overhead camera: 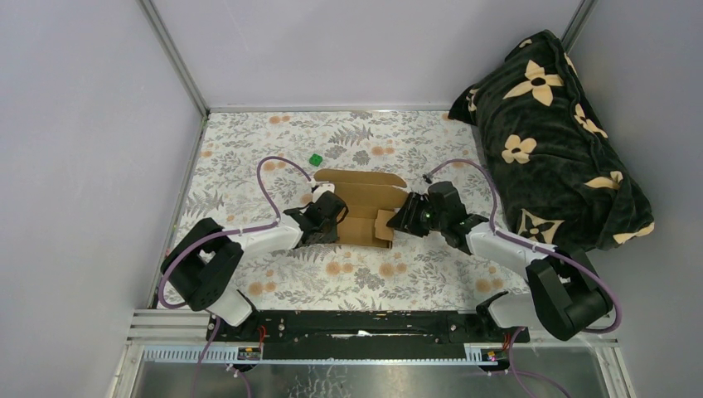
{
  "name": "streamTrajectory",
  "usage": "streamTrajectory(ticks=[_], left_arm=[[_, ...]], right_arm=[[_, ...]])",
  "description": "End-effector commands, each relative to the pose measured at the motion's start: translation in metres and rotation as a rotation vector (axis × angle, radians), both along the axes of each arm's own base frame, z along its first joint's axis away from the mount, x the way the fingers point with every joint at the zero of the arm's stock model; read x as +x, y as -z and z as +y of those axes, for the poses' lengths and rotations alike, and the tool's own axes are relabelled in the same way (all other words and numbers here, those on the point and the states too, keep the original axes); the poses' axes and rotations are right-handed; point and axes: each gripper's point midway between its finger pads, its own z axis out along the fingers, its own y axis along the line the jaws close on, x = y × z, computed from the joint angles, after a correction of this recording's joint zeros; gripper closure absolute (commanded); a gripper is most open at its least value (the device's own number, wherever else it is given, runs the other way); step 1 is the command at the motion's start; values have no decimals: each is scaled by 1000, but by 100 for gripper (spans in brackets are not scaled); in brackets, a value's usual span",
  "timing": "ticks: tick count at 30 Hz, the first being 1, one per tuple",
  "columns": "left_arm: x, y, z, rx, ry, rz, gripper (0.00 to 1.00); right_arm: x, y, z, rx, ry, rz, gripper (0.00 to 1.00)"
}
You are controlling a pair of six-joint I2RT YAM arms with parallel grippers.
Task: Fold the paper box
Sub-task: Fold the paper box at the center of the board.
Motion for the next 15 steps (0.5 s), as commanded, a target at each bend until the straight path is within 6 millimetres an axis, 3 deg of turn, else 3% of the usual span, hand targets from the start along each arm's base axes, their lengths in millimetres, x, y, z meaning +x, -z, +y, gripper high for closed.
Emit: streamTrajectory(ticks=[1, 8, 15], left_arm=[[-2, 5, -6, -3, 4, 19, 79], [-2, 3, -8, -12, 5, 19, 79], [-1, -2, -11, -27, 11, 12, 79]], right_arm=[[4, 2, 4, -30, -6, -23, 57], [-5, 13, 4, -223, -58, 14, 53], [-3, 13, -5, -479, -69, -28, 57]])
